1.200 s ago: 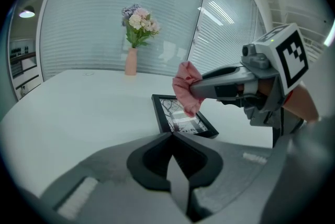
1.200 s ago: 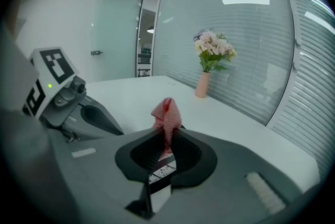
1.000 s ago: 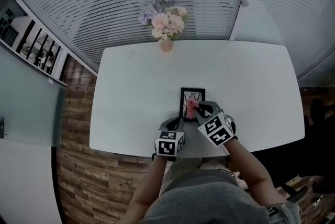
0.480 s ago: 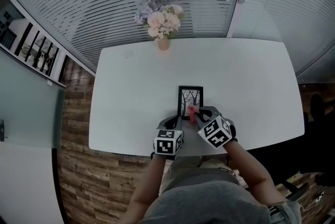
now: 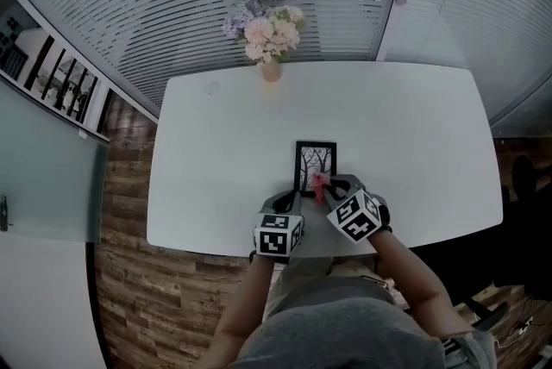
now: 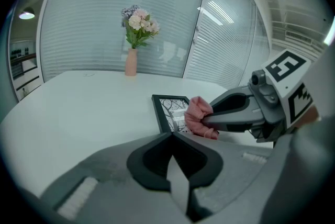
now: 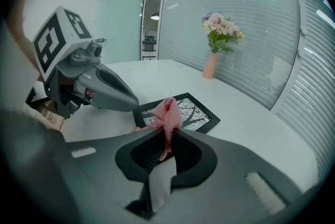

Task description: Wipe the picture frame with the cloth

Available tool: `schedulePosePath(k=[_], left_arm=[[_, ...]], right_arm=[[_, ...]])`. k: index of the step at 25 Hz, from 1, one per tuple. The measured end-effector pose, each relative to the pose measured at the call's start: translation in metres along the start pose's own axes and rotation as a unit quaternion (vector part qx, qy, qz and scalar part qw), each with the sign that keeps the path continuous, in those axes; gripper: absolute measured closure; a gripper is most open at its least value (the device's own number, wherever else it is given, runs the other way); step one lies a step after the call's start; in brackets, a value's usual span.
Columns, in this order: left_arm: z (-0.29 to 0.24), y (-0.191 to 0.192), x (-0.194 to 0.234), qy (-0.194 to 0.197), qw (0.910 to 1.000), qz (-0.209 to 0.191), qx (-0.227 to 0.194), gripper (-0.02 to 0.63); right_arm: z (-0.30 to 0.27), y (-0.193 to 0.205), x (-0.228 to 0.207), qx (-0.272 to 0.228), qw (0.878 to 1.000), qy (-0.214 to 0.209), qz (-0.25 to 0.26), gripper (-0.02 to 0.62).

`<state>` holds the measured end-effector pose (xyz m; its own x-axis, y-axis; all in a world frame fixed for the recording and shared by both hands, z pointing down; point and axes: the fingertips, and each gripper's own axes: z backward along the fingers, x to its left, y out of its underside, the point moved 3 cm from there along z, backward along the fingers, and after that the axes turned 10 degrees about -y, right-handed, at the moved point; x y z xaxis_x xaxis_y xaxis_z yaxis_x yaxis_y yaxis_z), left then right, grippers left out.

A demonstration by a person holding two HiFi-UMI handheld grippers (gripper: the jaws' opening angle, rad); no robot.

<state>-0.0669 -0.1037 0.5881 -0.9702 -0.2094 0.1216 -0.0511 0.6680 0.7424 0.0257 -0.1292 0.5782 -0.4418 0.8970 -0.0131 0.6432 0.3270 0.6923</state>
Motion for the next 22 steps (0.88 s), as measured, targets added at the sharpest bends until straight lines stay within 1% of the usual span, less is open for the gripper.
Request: schedulePosePath(k=[22], left_arm=[[0.0, 0.0, 0.002, 0.004, 1.0, 0.003, 0.003, 0.601]], right_arm=[[-0.013, -0.012, -0.036, 0.003, 1.0, 0.013, -0.007, 0.554]])
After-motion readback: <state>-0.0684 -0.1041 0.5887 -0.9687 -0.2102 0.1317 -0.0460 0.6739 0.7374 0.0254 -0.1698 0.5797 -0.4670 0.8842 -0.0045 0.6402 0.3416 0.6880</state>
